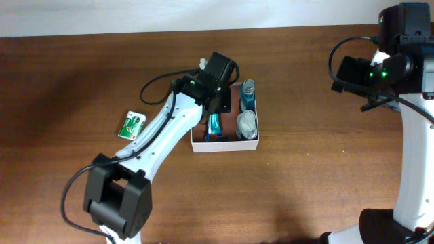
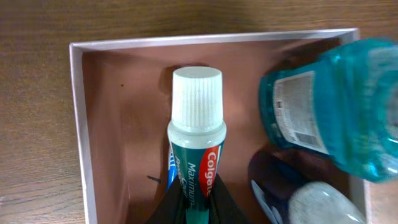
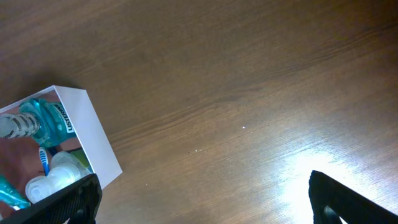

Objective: Pack container
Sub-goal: 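Carry the Colgate tube into the box and release it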

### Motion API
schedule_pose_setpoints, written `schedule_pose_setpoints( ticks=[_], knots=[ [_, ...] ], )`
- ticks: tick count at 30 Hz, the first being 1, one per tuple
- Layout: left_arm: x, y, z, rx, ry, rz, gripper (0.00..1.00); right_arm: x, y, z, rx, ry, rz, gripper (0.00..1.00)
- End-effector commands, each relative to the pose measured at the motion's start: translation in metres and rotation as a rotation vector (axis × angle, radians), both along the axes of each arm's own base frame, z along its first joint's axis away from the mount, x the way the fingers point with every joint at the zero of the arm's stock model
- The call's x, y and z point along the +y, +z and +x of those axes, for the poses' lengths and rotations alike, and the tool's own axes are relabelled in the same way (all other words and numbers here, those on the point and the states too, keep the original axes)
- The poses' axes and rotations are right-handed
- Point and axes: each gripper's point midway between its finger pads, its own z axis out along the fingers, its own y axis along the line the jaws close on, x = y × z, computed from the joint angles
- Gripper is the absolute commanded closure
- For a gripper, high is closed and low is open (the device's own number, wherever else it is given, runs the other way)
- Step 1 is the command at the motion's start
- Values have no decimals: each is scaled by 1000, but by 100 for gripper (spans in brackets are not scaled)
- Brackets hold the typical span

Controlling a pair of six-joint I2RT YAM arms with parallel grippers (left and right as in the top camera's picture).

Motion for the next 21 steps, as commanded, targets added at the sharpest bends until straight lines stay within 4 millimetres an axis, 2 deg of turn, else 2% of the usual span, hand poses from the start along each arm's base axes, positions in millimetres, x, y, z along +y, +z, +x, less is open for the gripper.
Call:
schedule_pose_setpoints(
  ticks=[1, 12, 21],
  knots=[
    [5, -18, 7, 21, 50, 23, 100, -4, 1, 1, -2, -4, -11, 2],
    [8, -47, 6, 77, 54, 59, 99, -4, 1, 1, -2, -3, -11, 2],
    [12, -51, 6, 88, 61, 70, 99, -4, 1, 1, -2, -4, -11, 2]
  ],
)
